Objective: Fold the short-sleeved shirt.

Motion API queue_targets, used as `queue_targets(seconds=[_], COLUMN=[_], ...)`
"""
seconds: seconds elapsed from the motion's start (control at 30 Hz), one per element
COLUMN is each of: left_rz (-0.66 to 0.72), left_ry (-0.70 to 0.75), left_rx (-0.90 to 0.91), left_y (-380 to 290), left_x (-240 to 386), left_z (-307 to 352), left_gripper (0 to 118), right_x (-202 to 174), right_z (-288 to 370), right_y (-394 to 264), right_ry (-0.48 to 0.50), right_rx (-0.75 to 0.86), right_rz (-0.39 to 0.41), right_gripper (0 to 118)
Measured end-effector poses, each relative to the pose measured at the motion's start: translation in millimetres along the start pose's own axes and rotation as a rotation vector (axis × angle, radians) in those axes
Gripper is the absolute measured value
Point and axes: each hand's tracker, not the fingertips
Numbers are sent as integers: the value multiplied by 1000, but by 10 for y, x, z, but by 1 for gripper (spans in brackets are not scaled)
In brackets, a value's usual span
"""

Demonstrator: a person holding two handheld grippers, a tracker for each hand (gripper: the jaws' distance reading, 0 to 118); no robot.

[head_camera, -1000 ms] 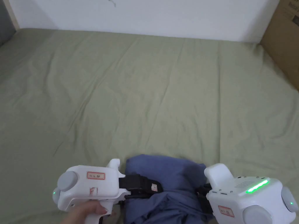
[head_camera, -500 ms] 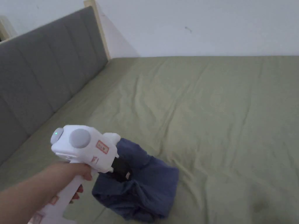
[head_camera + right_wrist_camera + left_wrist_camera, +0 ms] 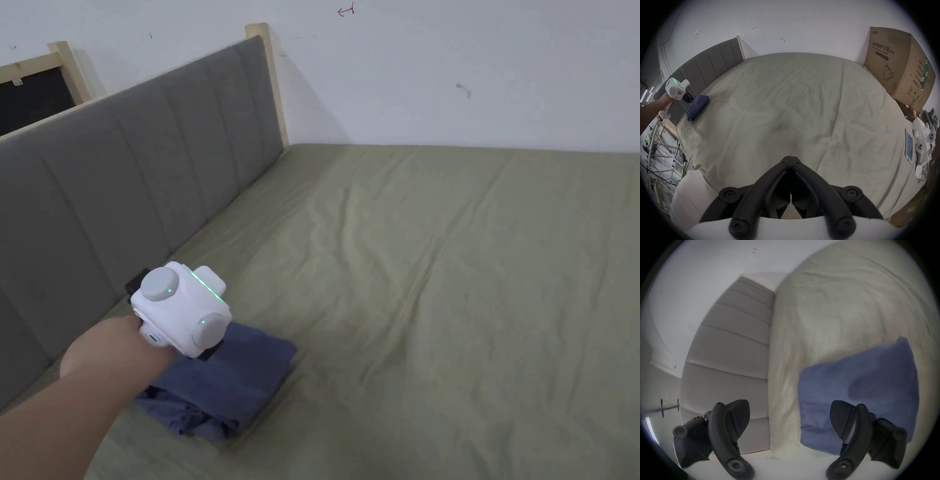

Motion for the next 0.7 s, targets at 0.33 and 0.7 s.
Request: queue_targets(seconds=[0.33, 0.7], left_rz=[617, 764], left_ry=[-785, -671], left_rx=[546, 1036], left_y=[-461, -798], left_x=[422, 1105], left_z=[1892, 4031], left_gripper=[3, 0], right_x=[-80, 23], right_z=[536, 1684], right_y=[31, 11], right_ry=[-2, -135], right_rx=[281, 695], right_rz=[-4, -50], right_gripper=[0, 0])
